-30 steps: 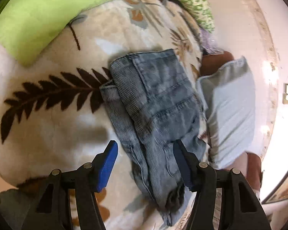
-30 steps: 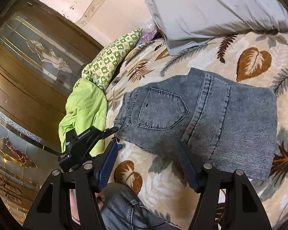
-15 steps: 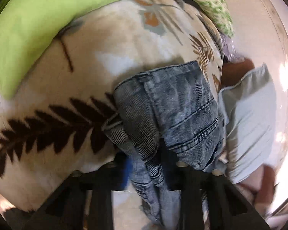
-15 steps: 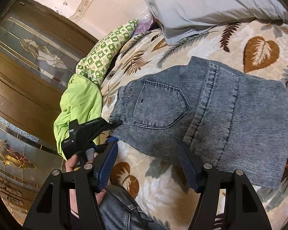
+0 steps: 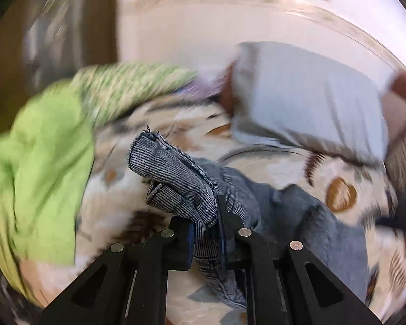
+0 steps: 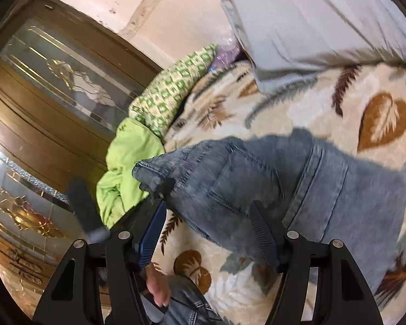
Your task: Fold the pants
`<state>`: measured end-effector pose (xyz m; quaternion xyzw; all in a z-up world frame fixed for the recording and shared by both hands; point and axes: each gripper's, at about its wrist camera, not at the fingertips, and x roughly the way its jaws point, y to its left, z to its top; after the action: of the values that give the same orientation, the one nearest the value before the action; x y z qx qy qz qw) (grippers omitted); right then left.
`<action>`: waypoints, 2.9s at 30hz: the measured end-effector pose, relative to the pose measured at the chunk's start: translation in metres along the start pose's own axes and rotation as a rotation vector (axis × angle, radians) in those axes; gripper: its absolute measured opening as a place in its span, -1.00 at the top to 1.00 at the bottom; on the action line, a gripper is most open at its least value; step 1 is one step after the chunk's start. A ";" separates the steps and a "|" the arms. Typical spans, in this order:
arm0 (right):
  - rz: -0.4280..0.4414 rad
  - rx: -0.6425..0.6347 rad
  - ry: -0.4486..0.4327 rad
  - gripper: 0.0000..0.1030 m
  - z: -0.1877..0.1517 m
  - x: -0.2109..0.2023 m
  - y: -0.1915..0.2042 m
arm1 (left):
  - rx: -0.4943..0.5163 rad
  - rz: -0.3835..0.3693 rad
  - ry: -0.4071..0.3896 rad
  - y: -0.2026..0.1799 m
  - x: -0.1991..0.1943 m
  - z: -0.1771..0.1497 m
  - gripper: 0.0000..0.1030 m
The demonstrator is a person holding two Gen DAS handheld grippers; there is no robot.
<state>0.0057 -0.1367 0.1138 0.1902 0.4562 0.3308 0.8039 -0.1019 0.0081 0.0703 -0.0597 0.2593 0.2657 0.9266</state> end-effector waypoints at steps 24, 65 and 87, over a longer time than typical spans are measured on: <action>-0.182 -0.105 0.182 -0.44 0.076 -0.006 -0.017 | 0.591 -0.181 -0.119 -0.122 -0.078 -0.065 0.77; 0.004 0.366 0.030 0.34 -0.059 -0.018 -0.234 | 0.767 -0.569 0.195 -0.143 -0.053 -0.085 0.14; -0.255 0.319 0.030 0.45 -0.126 -0.024 -0.158 | -0.080 -0.398 0.381 -0.009 0.015 -0.011 -0.20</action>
<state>-0.0541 -0.2650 -0.0323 0.2508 0.5349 0.1529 0.7922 -0.0913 0.0046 0.0526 -0.1949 0.4014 0.0724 0.8920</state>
